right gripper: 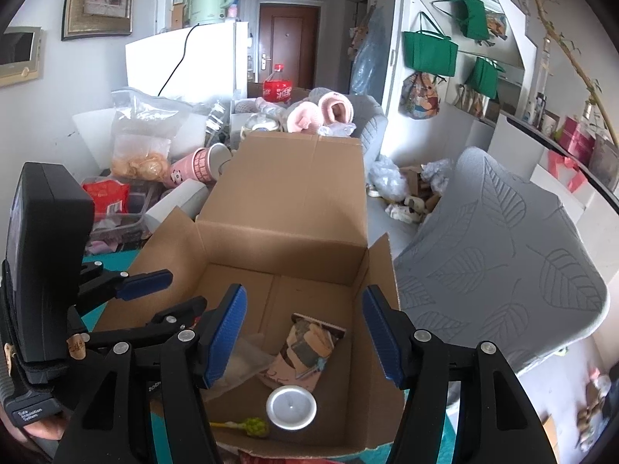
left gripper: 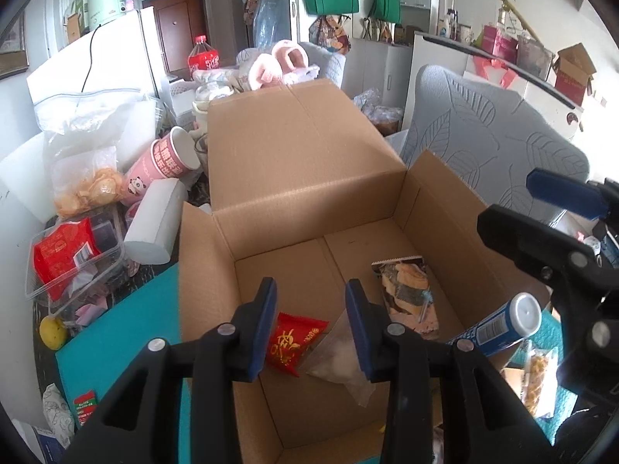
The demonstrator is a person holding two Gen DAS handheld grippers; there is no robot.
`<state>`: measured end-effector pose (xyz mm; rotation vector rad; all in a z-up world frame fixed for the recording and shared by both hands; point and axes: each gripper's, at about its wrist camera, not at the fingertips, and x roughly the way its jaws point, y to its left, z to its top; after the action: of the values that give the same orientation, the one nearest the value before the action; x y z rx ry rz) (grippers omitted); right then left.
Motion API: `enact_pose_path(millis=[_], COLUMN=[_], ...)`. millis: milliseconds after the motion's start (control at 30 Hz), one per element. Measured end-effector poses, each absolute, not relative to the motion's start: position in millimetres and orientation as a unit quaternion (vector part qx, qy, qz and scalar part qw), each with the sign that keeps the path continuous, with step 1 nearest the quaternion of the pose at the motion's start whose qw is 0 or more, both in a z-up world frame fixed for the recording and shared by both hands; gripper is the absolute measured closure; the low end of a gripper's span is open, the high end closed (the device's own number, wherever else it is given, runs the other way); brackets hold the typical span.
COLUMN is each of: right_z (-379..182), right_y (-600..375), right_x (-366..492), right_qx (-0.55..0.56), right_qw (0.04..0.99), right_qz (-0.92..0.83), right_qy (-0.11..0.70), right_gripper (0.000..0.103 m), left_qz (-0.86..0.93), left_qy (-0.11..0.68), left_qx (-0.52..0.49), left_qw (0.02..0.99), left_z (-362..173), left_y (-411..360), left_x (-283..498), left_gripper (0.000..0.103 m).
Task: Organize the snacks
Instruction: 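Open the left tool over the box while the right tool releases the chocolate bar, then move both tools back over the snacks on the table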
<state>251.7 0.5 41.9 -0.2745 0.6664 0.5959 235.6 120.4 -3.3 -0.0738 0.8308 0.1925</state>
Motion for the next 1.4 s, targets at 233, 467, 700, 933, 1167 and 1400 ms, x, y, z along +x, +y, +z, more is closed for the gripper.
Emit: enact_pose_path(millis=[233,467,700,933,1167,1400], right_z=[61,78,97,111,116,111], right_y=[-12,-29,-52,-77,-98,-118], right_x=[236,217,188,154,119,89], right_qx=[-0.122,-0.111,-0.096,-0.088,-0.088,-0.078], right_qw=[0.9,0.907,0.914,0.92,0.925,0.931], right_qz=[0.29,0.289,0.292,0.293,0.292,0.281], right_qy=[0.3,0.284,0.263,0.243,0.226,0.219], right_gripper=[0.041,0.041,0.041,0.041,0.037,0.033], left_qz=[0.107,0.111,0.105,0.071,0.056,0.042], left_qy=[0.373,0.348,0.328,0.317,0.303,0.298], left_qx=[-0.038,-0.022,-0.007,-0.009,-0.008,0.004], left_qw=[0.921,0.93,0.939,0.946,0.951,0.954], left_z=[25,57,82,96,103,100], left_y=[119,105,84,63,43,26], left_x=[219,193,162,127,92,62], left_gripper=[0.067,0.067,0.067,0.067,0.067,0.067])
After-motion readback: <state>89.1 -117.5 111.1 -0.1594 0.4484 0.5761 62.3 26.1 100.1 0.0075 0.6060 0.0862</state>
